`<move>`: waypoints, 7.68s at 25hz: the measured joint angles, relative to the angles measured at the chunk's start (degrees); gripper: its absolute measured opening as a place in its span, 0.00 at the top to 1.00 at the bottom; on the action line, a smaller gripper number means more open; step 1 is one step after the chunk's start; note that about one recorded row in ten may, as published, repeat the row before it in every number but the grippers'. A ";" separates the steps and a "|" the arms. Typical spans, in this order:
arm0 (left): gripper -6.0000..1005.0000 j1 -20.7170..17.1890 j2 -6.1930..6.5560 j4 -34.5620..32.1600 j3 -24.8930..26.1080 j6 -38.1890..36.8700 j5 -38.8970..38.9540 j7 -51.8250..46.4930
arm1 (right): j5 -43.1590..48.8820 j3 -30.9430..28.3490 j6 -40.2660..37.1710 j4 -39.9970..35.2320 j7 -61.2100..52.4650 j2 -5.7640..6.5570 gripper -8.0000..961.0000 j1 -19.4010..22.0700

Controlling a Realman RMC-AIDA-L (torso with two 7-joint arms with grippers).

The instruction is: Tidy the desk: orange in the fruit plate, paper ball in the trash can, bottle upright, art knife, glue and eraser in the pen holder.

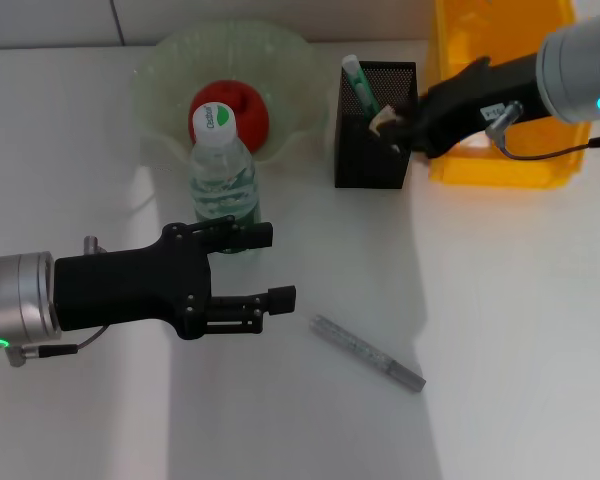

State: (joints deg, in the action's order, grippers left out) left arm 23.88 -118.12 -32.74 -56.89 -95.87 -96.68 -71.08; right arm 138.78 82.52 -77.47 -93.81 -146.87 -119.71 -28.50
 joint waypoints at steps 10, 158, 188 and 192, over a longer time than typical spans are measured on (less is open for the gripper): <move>0.16 0.19 0.00 0.05 0.03 0.35 0.00 -0.03 | 0.45 -5.61 8.77 7.27 0.17 0.46 0.71 -4.31; 0.16 -3.87 2.61 -0.12 1.79 -1.50 -3.95 -1.07 | -40.35 -18.15 2.07 16.57 25.91 0.39 0.86 6.78; 0.16 -3.69 1.85 -0.22 2.31 -2.01 -3.86 -0.20 | -66.45 -23.02 21.02 68.46 56.11 2.02 0.83 -11.27; 0.16 -3.49 1.84 -0.29 2.31 -2.14 -3.86 -0.19 | -66.47 -21.83 21.26 68.31 56.37 1.96 0.82 -11.48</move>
State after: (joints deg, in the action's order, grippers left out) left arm 20.39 -116.28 -33.02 -54.58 -98.00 -100.54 -71.28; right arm 72.31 60.69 -56.22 -25.49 -90.50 -117.76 -39.99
